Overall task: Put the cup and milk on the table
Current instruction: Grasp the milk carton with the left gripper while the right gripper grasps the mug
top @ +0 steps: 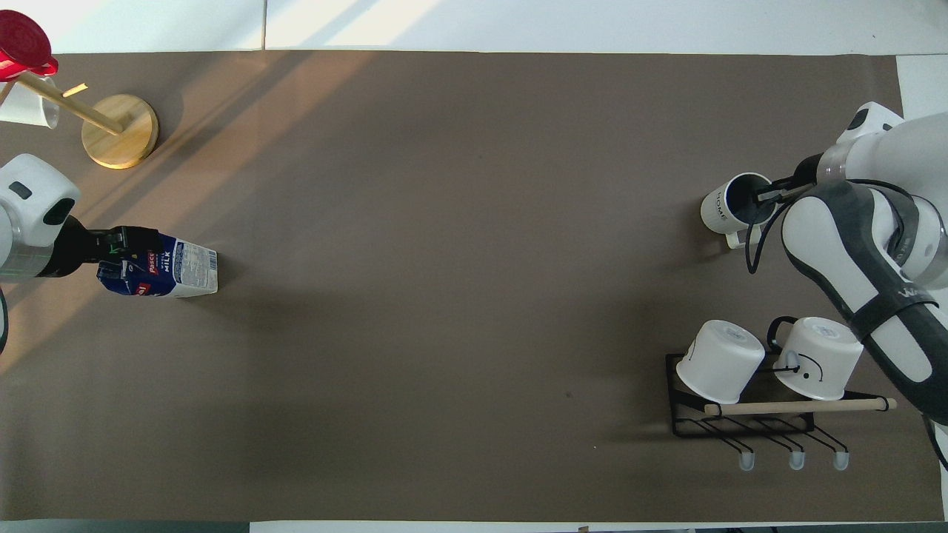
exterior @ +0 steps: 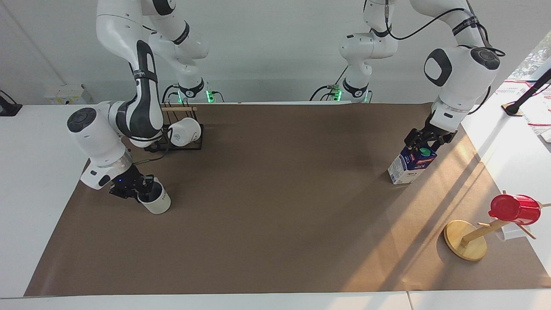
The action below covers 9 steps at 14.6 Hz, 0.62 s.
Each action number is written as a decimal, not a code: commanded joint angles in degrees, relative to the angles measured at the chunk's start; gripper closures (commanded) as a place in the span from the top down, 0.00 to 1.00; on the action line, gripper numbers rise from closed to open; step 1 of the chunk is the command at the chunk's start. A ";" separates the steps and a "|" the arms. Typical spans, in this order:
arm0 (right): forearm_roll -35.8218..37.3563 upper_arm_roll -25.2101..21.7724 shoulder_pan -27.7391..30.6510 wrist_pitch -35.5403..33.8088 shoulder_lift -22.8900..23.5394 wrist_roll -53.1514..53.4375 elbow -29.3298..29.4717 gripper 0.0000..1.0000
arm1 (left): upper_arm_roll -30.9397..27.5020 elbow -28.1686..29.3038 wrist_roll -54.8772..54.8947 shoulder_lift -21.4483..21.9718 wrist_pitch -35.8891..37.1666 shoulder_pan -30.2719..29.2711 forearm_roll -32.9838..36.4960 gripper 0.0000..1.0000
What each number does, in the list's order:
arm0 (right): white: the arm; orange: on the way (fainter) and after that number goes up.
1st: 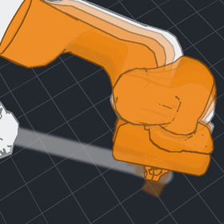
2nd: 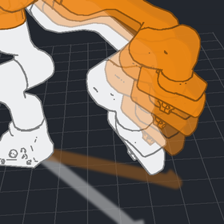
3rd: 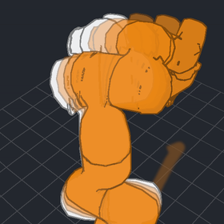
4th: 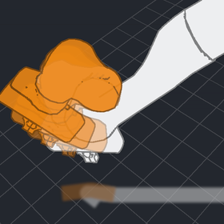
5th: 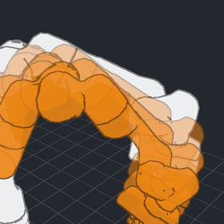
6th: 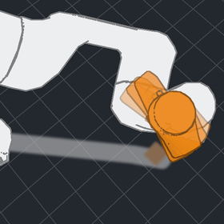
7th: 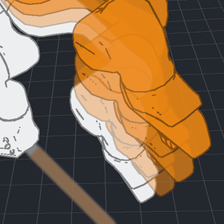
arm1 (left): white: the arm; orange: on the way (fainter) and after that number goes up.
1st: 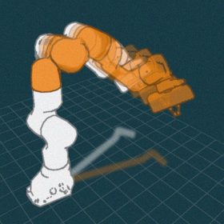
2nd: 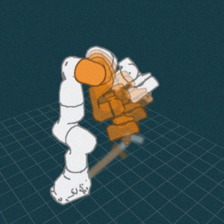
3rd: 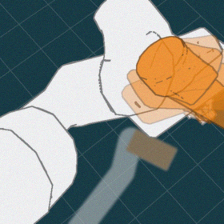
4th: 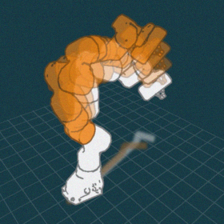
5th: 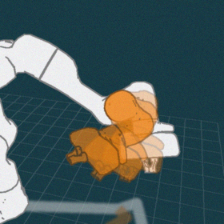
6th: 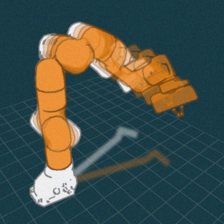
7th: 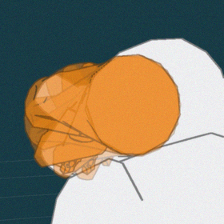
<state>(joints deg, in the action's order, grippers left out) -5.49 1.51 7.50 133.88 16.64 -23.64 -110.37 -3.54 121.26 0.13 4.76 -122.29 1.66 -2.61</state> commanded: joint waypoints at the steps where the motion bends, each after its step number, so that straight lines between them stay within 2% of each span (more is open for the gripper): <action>1: -1.10 0.16 0.06 -1.33 -1.34 0.78 0.24 0.00 | 0.02 0.82 -0.48 0.43 -1.63 -0.70 1.38 0.86; 2: -1.10 0.24 0.06 -3.43 -2.30 1.22 1.46 0.00 | 0.02 0.47 -0.48 0.34 -1.63 -0.78 1.38 0.55; 3: -1.10 0.33 -0.02 -6.06 -3.18 2.27 2.69 0.00 | 0.02 0.29 -0.39 0.34 -1.63 -0.87 1.38 0.30; 4: -1.01 0.51 -0.11 -9.04 -4.14 4.54 4.44 0.00 | -0.07 0.12 -0.39 0.25 -1.81 -0.87 1.38 0.10; 5: -0.84 0.60 -1.07 -12.64 -4.59 7.00 7.07 0.00 | -0.07 -0.49 -0.39 0.25 -2.24 -1.05 1.38 0.00; 7: 0.04 0.51 -5.19 -17.06 -4.77 11.91 10.25 0.00 | -0.07 -1.29 -0.21 0.60 -2.16 -1.05 1.38 0.00; 9: 2.05 0.60 -10.72 -16.47 -4.77 20.69 10.53 0.00 | 0.02 -3.39 -0.21 1.04 -1.02 -0.87 1.47 0.00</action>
<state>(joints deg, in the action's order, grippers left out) -5.24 1.81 1.26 117.44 11.25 -10.24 -100.59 -3.59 119.58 0.12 4.79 -124.00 0.93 -2.60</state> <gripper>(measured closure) 0.960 0.595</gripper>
